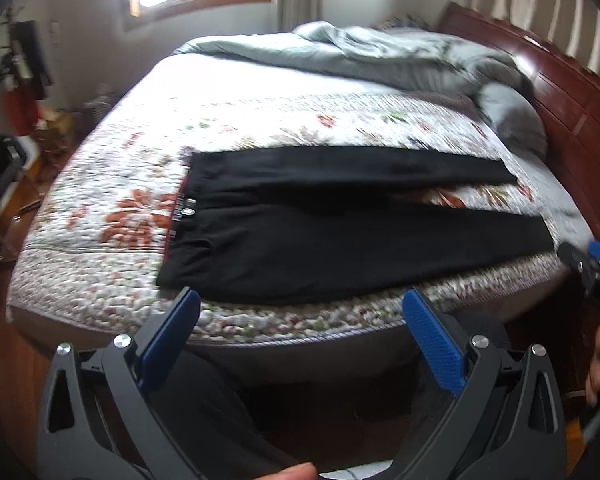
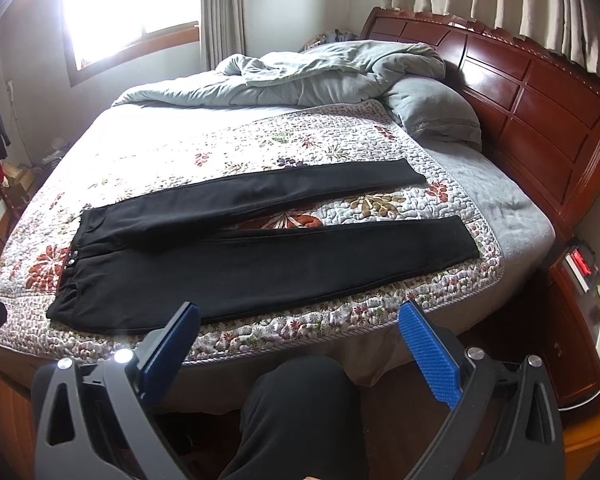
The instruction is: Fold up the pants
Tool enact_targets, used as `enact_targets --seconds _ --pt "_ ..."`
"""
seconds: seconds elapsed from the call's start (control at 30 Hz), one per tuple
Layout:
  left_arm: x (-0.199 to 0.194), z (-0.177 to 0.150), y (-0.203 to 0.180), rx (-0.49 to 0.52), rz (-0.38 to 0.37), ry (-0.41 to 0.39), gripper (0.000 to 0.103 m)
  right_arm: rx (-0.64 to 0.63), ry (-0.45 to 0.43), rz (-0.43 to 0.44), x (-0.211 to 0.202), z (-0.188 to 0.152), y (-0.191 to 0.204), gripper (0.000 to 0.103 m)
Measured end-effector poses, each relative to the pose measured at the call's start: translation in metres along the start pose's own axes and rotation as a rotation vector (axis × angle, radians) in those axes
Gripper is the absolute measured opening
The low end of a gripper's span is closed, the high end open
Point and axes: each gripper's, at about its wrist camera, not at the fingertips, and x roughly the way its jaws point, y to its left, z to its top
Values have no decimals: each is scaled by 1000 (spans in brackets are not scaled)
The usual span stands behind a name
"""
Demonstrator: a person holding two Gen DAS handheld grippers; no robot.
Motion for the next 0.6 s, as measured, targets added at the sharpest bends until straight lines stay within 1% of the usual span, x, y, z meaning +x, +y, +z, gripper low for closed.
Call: enact_targets --seconds 0.03,0.07,0.1,0.13,0.17,0.2,0.23,0.27,0.3,0.33,0.37,0.4,0.43,0.47,0.5,0.53,0.57,0.6 --pt "9 2 5 41 -50 -7 100 -13 -6 12 1 2 2 100" --pt "14 2 9 70 -69 -16 101 -37 -26 54 4 5 1 100" --pt "25 3 19 104 -104 -32 101 -62 -51 122 10 8 -3 100" --pt "37 4 30 122 -140 -35 101 -88 -49 177 20 12 -7 100" --pt "55 9 47 138 -164 -9 101 -121 -14 183 34 16 -8 100" --pt "69 14 58 151 -146 28 101 -156 22 167 46 19 -9 99" --pt "84 20 70 180 -113 66 101 -207 51 154 63 25 -12 99" --pt "96 27 83 211 -77 88 101 -234 55 148 71 31 -16 99" --pt "110 37 99 240 -22 94 100 -257 35 154 75 38 -20 99" --pt "121 46 113 249 13 99 100 -275 -11 173 74 48 -26 99" --pt "134 57 127 245 29 111 100 -297 -95 188 74 59 -36 100" --pt "150 70 146 209 18 147 100 -322 -148 162 83 67 -44 100" --pt "165 81 165 150 -5 187 100 -339 -112 111 107 73 -51 100" --pt "178 92 181 97 -22 216 100 -338 -24 85 131 75 -56 100" --pt "194 107 200 49 -24 220 100 -315 106 86 164 77 -65 99" --pt "202 116 208 32 -11 217 100 -292 158 103 182 77 -71 99" --pt "212 126 217 9 1 213 100 -274 175 93 199 78 -79 99" --pt "222 138 227 -27 -16 205 100 -279 166 79 206 80 -81 99"
